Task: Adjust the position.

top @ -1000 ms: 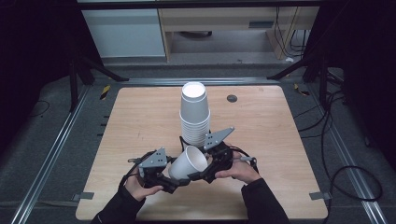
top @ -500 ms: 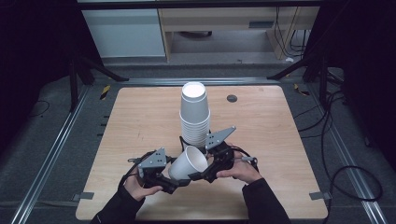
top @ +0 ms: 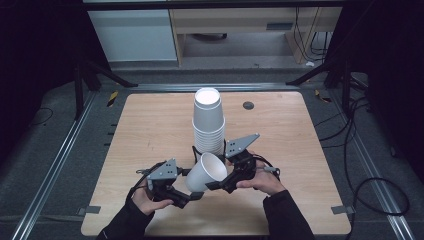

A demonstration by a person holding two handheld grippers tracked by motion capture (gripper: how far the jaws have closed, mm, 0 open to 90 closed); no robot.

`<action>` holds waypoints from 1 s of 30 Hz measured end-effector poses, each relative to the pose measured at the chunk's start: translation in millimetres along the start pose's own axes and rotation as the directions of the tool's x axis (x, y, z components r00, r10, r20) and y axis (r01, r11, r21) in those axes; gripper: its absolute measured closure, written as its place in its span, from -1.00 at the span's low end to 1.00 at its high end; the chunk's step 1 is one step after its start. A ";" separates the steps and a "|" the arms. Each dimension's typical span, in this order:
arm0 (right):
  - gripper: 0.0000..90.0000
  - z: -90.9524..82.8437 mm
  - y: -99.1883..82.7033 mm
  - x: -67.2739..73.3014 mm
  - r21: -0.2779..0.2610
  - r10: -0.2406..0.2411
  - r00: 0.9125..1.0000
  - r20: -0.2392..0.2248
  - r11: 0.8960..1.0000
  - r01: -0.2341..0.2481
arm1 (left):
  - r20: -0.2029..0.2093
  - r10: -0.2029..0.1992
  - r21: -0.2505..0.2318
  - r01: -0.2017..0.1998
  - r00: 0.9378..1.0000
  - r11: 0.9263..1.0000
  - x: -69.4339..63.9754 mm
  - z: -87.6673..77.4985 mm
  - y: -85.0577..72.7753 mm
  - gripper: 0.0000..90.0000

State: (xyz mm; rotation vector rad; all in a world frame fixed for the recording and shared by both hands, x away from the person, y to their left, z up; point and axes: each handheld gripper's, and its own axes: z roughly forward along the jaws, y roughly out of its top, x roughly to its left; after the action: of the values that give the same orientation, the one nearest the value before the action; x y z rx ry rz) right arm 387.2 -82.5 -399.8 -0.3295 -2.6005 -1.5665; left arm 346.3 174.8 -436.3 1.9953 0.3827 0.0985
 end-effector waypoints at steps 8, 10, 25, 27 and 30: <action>-0.74 -8.2 1.1 0.8 -0.005 -0.007 1.000 0.016 1.000 0.007 | 0.000 0.011 0.004 -0.011 1.000 1.000 -1.2 1.7 0.6 -0.46; -0.75 -5.2 0.9 1.4 -0.002 -0.014 1.000 0.008 1.000 0.014 | -0.003 0.016 0.012 -0.016 1.000 1.000 -1.5 2.1 0.5 -0.45; -0.77 10.4 -0.4 1.3 0.006 -0.019 1.000 -0.016 1.000 0.019 | -0.017 0.047 0.067 -0.045 0.999 0.997 -2.4 5.5 -0.2 -0.45; -0.73 11.5 -0.5 1.1 0.009 -0.019 1.000 -0.021 1.000 0.019 | -0.019 0.048 0.069 -0.046 0.999 0.997 -2.4 5.7 -0.4 -0.45; -0.64 11.7 -0.7 0.3 0.000 -0.007 0.999 -0.045 1.000 0.007 | -0.017 0.044 0.063 -0.043 0.999 0.997 -1.8 4.6 -0.3 -0.44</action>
State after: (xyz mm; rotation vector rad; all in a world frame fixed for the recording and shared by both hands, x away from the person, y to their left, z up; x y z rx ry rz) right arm 387.3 -72.4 -405.9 -0.2825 -2.5710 -1.5569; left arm 345.6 170.4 -438.4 2.0665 0.3578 0.1336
